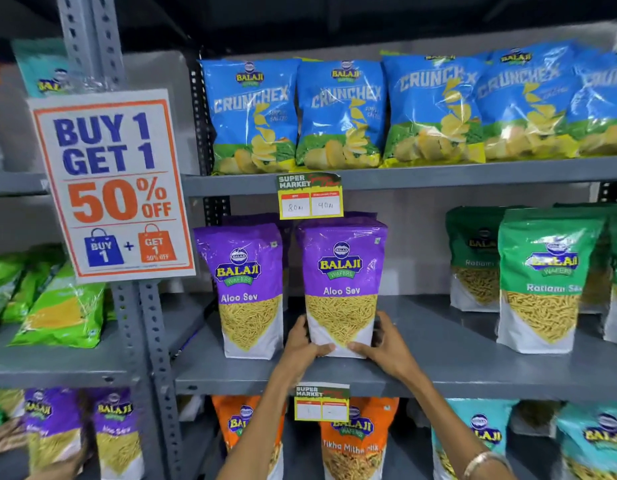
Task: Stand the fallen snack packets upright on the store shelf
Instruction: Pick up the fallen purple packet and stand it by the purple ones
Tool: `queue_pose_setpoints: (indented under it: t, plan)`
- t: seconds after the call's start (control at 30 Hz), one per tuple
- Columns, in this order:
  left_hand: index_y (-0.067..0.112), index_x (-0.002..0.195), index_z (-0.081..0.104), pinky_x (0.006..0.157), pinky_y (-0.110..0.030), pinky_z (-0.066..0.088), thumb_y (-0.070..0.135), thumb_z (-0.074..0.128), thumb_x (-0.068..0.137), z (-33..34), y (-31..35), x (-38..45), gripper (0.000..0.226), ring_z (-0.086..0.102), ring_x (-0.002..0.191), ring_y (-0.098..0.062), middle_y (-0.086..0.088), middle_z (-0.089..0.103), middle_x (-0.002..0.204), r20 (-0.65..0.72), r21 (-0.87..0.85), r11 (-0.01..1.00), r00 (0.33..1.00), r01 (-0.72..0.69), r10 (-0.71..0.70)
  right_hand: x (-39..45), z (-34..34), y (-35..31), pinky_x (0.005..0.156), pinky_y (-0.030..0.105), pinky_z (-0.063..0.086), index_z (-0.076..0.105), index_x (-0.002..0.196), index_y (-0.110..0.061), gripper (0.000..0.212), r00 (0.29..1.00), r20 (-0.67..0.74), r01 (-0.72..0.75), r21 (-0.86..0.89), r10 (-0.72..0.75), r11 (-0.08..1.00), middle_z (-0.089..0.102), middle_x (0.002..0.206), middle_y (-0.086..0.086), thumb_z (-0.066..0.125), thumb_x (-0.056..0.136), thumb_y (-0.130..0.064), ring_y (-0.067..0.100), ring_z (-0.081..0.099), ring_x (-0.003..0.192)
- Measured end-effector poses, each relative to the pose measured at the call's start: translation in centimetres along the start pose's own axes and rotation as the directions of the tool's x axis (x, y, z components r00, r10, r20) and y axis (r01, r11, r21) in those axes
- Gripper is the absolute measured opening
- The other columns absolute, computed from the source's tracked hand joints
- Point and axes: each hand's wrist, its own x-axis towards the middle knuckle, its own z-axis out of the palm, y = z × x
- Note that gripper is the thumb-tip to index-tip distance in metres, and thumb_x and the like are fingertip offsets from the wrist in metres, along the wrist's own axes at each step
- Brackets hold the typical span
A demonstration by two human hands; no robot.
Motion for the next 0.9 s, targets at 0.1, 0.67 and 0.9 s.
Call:
queue_pose_setpoints:
  t: [0.1, 0.67, 0.9]
  plan:
    - [0.029, 0.117, 0.059, 0.109, -0.047, 0.052, 0.01, 0.089, 0.058, -0.1, 0.1, -0.1, 0.069, 0.065, 0.125, -0.022, 0.0, 0.071, 0.131, 0.015, 0.014, 1.0, 1.0, 0.006, -0.006, -0.1, 0.1, -0.2, 0.1, 0.05, 0.057, 0.05, 0.121, -0.043, 0.079, 1.0, -0.008, 0.016, -0.023, -0.016, 1.0, 0.069, 0.126, -0.008, 0.092, 0.056, -0.059, 0.018, 0.068, 0.117]
    - [0.025, 0.136, 0.054, 0.112, -0.053, 0.049, 0.026, 0.098, 0.048, 2.7, -1.8, -1.3, 0.099, 0.063, 0.131, -0.022, -0.001, 0.068, 0.139, 0.05, 0.009, 1.0, 0.999, 0.019, -0.02, -3.4, -1.5, 0.6, 0.105, 0.049, 0.054, 0.04, 0.143, -0.018, 0.092, 0.995, -0.05, -0.087, 0.061, 0.09, 0.994, 0.06, 0.136, 0.003, 0.092, 0.069, -0.034, 0.024, 0.063, 0.123]
    - [0.019, 0.121, 0.065, 0.093, -0.026, 0.05, 0.008, 0.088, 0.073, 6.7, 5.2, -7.2, 0.054, 0.062, 0.109, -0.016, 0.001, 0.061, 0.119, -0.358, 0.329, 0.872, 0.806, -0.363, 0.471, -7.4, -4.3, -2.0, 0.085, 0.044, 0.059, 0.067, 0.106, -0.011, 0.013, 0.932, -0.359, 0.114, 0.147, -0.055, 0.983, 0.072, 0.101, 0.004, 0.07, 0.094, -0.006, 0.018, 0.07, 0.092]
